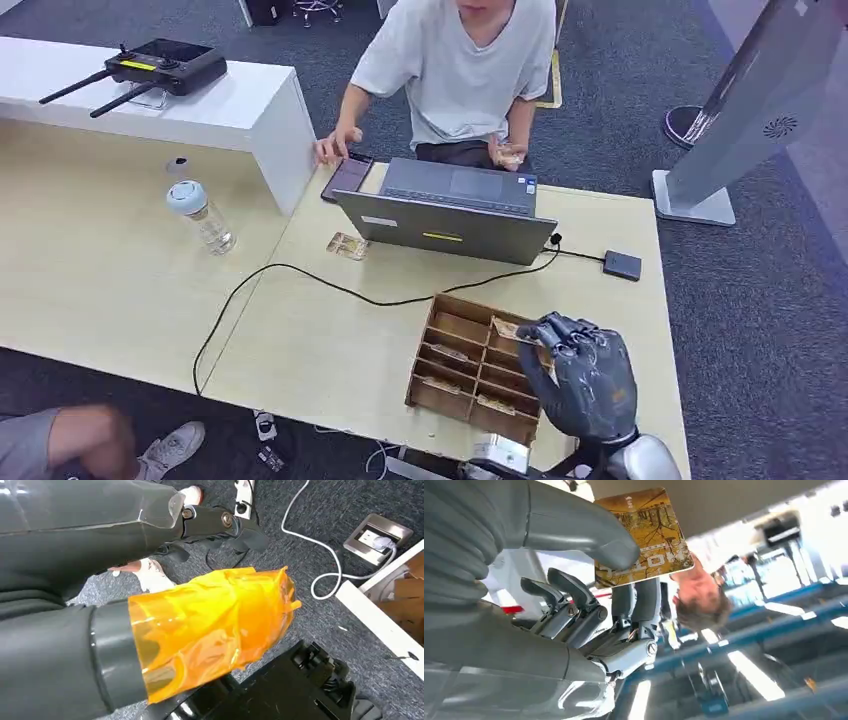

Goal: Pass the card to the sensor for recognition and then transmit it.

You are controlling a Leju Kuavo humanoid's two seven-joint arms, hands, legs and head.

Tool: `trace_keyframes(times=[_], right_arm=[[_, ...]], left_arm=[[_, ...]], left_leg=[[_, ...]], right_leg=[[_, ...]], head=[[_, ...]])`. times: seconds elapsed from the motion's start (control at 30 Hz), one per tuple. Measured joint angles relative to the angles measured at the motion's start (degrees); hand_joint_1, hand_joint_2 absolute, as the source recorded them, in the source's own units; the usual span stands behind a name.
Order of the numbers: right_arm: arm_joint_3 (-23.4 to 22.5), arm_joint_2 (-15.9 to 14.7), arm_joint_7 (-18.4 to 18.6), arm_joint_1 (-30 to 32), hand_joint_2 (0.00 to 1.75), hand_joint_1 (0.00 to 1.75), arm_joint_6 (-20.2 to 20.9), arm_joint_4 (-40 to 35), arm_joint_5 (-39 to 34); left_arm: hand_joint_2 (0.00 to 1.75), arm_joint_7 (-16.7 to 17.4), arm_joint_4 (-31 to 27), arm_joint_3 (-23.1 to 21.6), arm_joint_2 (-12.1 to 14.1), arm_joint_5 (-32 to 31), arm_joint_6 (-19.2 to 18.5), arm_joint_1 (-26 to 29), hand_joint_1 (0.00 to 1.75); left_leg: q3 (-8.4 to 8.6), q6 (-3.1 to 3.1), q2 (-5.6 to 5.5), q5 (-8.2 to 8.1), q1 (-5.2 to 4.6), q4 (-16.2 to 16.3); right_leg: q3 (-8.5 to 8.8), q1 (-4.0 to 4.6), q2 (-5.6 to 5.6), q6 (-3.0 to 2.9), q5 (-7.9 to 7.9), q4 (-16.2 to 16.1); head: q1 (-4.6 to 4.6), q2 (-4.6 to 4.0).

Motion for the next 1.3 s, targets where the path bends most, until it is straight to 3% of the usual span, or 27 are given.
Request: trace_keyframes(times=[0.4,0.83,1.3], right_arm=[[-0.1,0.5,-2.8,-3.0,1.75,1.75,-2.9,-2.1,-3.7],[0.0,4.3,-1.6,-8.9,1.75,1.75,-3.8,2.0,-3.3],[0.2,8.4,2.6,-14.6,1.75,1.75,2.0,8.5,-3.2]], left_arm=[[0.00,-1.0,0.1,-1.1,0.3,0.5,0.0,-1.0,0.00],[0.00,-2.4,1.9,-3.8,0.4,0.7,-0.2,-3.8,0.00],[0.00,-3.3,4.3,-6.3,0.6,0.6,-0.7,-6.8,0.00]], left_leg=[[0.00,0.00,0.00,0.02,0.00,0.0],[0.01,-0.02,-0.01,0.04,0.01,0.0],[0.01,-0.04,-0.01,0.06,0.01,0.0]], right_leg=[[0.01,0.00,0.00,0.00,0.00,0.0],[0.01,0.00,0.00,-0.01,0.01,0.0],[0.01,0.01,0.00,-0.01,0.02,0.0]], head=[[0.00,0.00],[-0.02,0.00],[0.00,0.00]])
